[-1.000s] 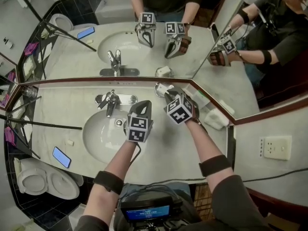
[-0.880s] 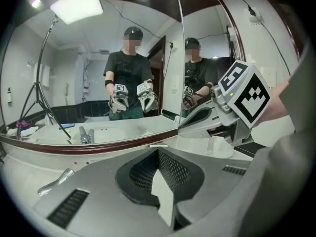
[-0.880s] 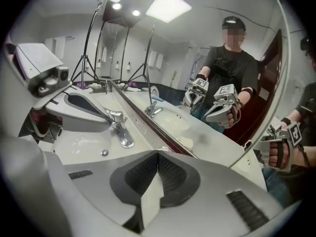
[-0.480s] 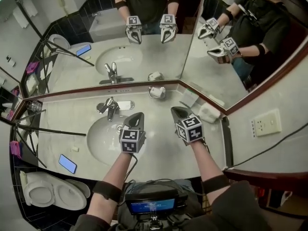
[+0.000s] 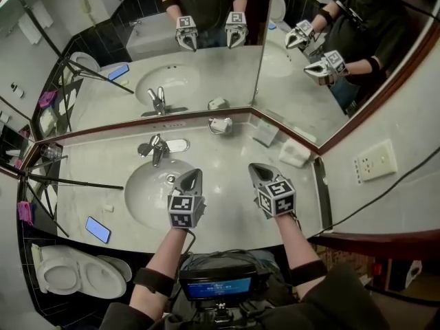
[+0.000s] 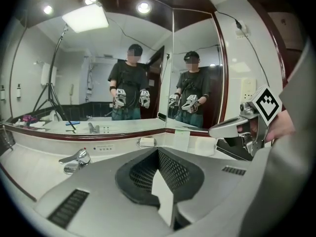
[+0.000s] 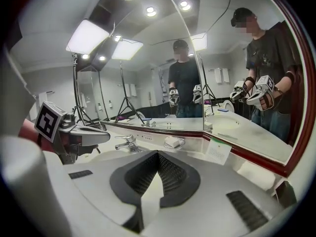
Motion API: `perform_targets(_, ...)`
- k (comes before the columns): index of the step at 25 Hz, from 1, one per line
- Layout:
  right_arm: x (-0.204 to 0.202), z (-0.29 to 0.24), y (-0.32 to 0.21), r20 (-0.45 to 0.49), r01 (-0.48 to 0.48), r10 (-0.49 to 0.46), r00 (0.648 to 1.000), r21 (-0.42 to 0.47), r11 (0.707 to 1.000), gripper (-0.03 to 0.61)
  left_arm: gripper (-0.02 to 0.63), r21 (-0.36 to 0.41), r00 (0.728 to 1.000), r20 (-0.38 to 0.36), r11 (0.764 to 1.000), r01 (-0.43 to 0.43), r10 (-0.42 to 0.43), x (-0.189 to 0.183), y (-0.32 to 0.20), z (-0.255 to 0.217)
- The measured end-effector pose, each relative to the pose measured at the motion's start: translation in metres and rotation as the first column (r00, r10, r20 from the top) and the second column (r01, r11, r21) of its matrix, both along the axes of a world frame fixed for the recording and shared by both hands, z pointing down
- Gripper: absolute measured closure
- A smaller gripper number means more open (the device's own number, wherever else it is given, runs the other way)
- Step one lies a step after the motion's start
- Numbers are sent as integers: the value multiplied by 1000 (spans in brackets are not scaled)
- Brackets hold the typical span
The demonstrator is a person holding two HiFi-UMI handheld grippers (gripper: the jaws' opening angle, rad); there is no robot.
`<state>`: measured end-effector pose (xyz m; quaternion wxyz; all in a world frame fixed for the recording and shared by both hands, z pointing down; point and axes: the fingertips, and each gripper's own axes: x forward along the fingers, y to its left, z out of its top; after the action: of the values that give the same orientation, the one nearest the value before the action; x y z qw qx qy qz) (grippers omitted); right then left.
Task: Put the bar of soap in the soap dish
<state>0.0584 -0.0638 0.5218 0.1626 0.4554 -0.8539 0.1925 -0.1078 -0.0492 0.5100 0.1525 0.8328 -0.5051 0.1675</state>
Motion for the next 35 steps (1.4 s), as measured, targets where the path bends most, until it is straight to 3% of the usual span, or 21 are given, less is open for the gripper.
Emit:
perform_targets(12,12,4,9,-31,14,-14,999,-2,1000,558,612,11,999,40,999,-32,32,13,12,3)
perform_targets(20,-11,1,-30,-214,133,-125,969,26,991,557,612,10,998,59,1000,-21,20,15,-13,8)
perform_targets(23,-26,5,-57,-317,196,-180,931,18,980,544,612,8,998,65,1000,-24,23,17,-31,11)
perform_targets(29,-54,33,-110,-499,331,-312,808,-55,942,399,612,13,997,69,999,-45,44,24,-74,18)
perform_targets(35,-73,69,-162,-588,390,-401,703,-153,908,316,612,-2,996,71,999,-46,46,25,-116,36)
